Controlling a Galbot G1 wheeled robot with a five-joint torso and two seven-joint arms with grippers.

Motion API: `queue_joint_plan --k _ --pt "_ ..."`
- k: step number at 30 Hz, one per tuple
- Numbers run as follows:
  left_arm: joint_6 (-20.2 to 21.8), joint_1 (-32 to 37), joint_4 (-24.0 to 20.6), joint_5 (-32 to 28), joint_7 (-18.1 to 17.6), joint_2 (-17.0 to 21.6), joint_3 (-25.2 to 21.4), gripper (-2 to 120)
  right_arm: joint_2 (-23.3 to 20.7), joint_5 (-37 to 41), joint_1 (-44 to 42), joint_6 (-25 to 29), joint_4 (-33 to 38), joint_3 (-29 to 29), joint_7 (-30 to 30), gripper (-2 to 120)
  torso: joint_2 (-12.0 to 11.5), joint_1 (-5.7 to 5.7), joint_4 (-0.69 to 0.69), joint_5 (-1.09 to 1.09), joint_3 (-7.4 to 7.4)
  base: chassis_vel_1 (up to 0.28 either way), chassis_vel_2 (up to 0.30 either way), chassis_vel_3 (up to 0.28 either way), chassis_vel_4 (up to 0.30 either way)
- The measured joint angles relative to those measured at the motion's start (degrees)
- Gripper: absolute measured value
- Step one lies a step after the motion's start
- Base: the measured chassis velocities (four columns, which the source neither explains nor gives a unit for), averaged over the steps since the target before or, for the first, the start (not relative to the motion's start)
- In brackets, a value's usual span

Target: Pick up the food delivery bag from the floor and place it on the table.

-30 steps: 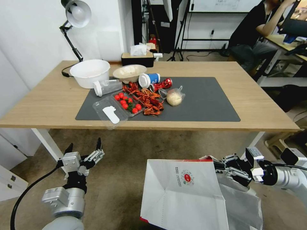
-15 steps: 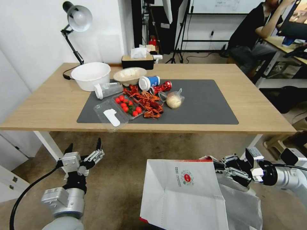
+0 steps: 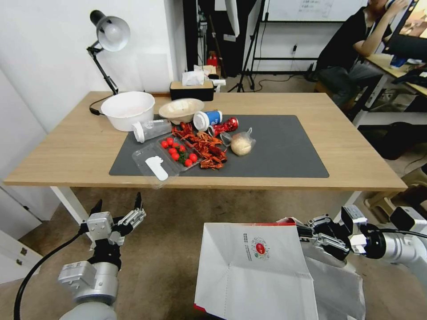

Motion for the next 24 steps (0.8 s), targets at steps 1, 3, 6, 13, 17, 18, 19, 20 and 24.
queue_joint_plan --k 1,3,6,13,17,18,19,20,24 --pt "0.0 0.0 0.0 0.0 0.0 0.0 0.0 100 0.1 0.0 0.0 0.0 -0.1 0.0 0.0 0 0.7 0.28 0.00 0.00 0.40 0.000 0.000 0.000 0.000" --pt "0.0 -0.1 0.0 0.0 0.0 0.1 0.0 100 0.2 0.0 0.2 0.0 -0.1 0.0 0.0 0 1.7 0.69 0.00 0.00 0.98 0.000 0.000 0.000 0.000" --pt "0.0 -0.1 0.0 0.0 0.0 0.1 -0.1 100 0.3 -0.1 0.3 0.0 -0.1 0.0 0.0 0 2.6 1.12 0.00 0.00 1.52 0.000 0.000 0.000 0.000" --pt "0.3 -0.1 0.0 -0.1 0.0 0.1 -0.2 100 0.4 -0.1 0.2 0.0 -0.2 -0.1 0.1 0 4.4 1.94 0.00 0.00 2.52 0.000 0.000 0.000 0.000" --pt "0.3 -0.1 0.0 -0.1 0.0 0.1 -0.1 100 0.4 -0.2 0.2 0.0 -0.2 -0.2 0.1 0 5.0 2.21 0.00 0.00 2.80 0.000 0.000 0.000 0.000" --pt "0.3 -0.2 0.0 -0.1 0.0 0.1 -0.1 100 0.4 -0.2 0.2 0.0 -0.2 -0.2 0.1 0 5.1 2.26 0.00 0.00 2.85 0.000 0.000 0.000 0.000" --pt "0.3 -0.2 0.0 -0.1 0.0 0.1 -0.1 100 0.4 -0.2 0.2 0.0 -0.2 -0.2 0.1 0 5.1 2.26 0.00 0.00 2.85 0.000 0.000 0.000 0.000" --pt "0.3 -0.2 0.0 -0.1 0.0 0.1 -0.1 100 0.4 -0.2 0.2 0.0 -0.2 -0.2 0.1 0 5.2 2.30 0.00 0.00 2.91 0.000 0.000 0.000 0.000" --pt "-0.1 -0.2 0.1 0.0 0.1 0.1 -0.1 100 0.4 -0.2 0.2 0.0 -0.3 -0.2 0.1 0 5.8 2.54 0.00 0.00 3.23 0.000 0.000 0.000 0.000"
